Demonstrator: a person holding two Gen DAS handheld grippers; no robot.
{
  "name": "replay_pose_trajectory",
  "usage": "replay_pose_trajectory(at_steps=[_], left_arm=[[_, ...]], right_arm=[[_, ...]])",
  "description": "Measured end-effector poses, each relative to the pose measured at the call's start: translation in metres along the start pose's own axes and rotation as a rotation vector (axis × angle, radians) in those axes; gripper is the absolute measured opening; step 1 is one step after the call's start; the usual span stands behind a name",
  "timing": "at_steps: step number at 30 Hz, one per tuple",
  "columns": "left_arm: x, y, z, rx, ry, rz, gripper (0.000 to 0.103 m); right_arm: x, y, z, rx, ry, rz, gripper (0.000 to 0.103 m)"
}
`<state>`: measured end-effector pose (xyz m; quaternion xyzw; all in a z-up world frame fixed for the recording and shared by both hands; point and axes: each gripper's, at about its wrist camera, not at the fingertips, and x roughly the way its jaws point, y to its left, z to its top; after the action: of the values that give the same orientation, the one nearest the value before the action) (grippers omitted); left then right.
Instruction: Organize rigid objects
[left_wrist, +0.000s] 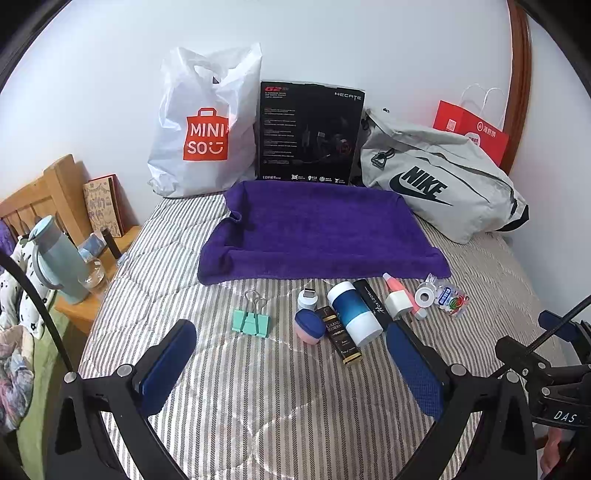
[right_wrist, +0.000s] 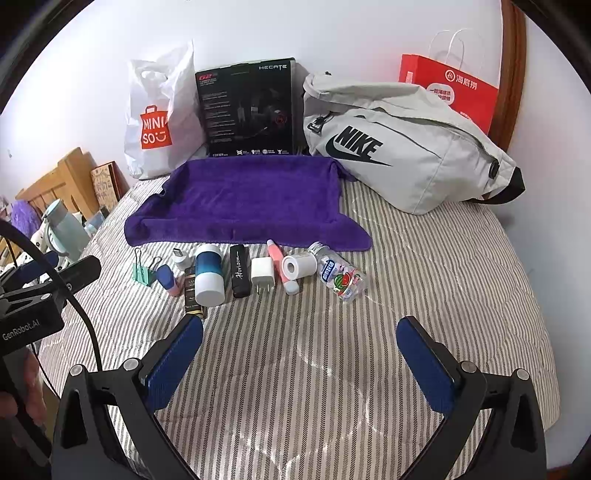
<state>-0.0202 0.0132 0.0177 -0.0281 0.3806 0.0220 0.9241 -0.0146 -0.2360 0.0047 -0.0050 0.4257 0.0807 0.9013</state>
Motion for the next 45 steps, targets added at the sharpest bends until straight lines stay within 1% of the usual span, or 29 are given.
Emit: replay_pose_trajectory(at_steps=[21,35,38,41,42,43,45], left_arm=[[0.006,-0.001,-0.001,0.004,0.012,-0.001,0.103],[0.013,0.003,0.000,0.007,0.021,0.013,0.103],[0.021,0.009,0.000,-0.001,0.030,0.025,0.103],[0.031,0.022,-0.002,-0.032,0.050,-0.019,0.103],[0.034,0.025,-0.003,-0.039,0.053,-0.023,0.103],[0.039,0.028,-0.004,-0.043,0.060,-0.017,0.103],[0.047,0.033,-0.005,-0.040,0.072,0.017,0.103]], right_arm=[[0.006,-0.002,0.000,0.003,0.016,-0.003,0.103],[0.012,-0.004,0.003,0.006,0.023,0.004,0.103],[0.016,-0.008,0.004,0.006,0.029,-0.003,0.103],[0.021,-0.012,0.005,0.013,0.036,-0.003,0.103],[0.024,-0.014,0.006,0.014,0.040,-0.005,0.103],[0.026,-0.014,0.006,0.013,0.044,-0.007,0.103],[0.032,-0.016,0.006,0.012,0.054,-0.013,0.103]])
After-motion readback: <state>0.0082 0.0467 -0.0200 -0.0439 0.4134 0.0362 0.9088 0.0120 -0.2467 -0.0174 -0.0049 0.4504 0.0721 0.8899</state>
